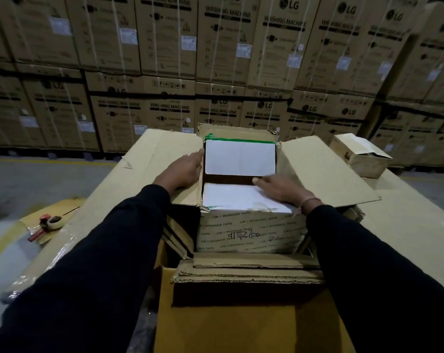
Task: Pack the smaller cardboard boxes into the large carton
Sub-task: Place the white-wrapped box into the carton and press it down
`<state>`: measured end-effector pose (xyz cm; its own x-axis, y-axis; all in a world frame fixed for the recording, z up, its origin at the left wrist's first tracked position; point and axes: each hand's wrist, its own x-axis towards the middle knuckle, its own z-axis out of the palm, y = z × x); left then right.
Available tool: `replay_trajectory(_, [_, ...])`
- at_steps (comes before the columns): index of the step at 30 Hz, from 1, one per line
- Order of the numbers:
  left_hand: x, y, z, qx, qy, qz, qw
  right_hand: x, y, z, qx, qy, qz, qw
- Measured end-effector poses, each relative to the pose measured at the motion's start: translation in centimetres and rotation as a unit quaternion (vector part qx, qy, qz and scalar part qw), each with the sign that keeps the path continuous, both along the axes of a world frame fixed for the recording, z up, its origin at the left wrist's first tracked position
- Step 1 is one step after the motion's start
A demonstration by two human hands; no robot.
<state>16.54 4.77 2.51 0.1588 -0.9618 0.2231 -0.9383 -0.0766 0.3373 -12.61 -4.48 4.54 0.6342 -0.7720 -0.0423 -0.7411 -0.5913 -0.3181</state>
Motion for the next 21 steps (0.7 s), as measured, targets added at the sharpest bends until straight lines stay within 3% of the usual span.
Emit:
replay_trajectory(2, [-0.1,0.1,0.3,-0.002,-0.003,-0.001,1.000,-0.3,-0.1,2.4,-0.092,-0.068,0.006,0.993])
replay_trajectory(6, [-0.7,0.5,0.4,-0.016,0.017,-0.029,0.999,-2.0,0.9,10.6,-0.189,-0.072,-0.002,0.979])
replay_trajectory(7, [-0.8,0.5,0.4,-0.017,0.024,-0.029,0.999,-2.9,1.4,12.7,-0.142,-0.085,0.001,0.986])
replay_trajectory(9, [-0.7,0.3,0.5,-0.007,0.021,-0.018,1.000,-4.8,3.3,16.0,0.072,-0.100,0.021,0.992])
replay_trajectory(11, [-0.6,0.0,0.5,0.010,-0.015,-0.014,1.000,-6.2,5.2,17.1,0.254,-0.019,0.062,0.965])
replay_trajectory(13, [-0.4,-0.1,0.4,0.018,-0.030,-0.020,0.999,-6.4,6.7,16.0,0.324,0.075,0.093,0.938])
replay_trajectory(16, [-0.4,-0.3,0.2,0.025,-0.046,-0.021,0.998,-6.4,7.4,13.0,0.270,0.139,0.112,0.946])
replay_trajectory(19, [-0.5,-0.6,0.2,0.035,-0.074,-0.020,0.996,-6.3,6.5,10.6,0.106,0.018,0.086,0.990])
replay_trajectory(21, [-0.6,-0.7,0.3,0.048,-0.089,-0.019,0.995,-5.6,6.8,7.6,-0.043,-0.023,0.090,0.995])
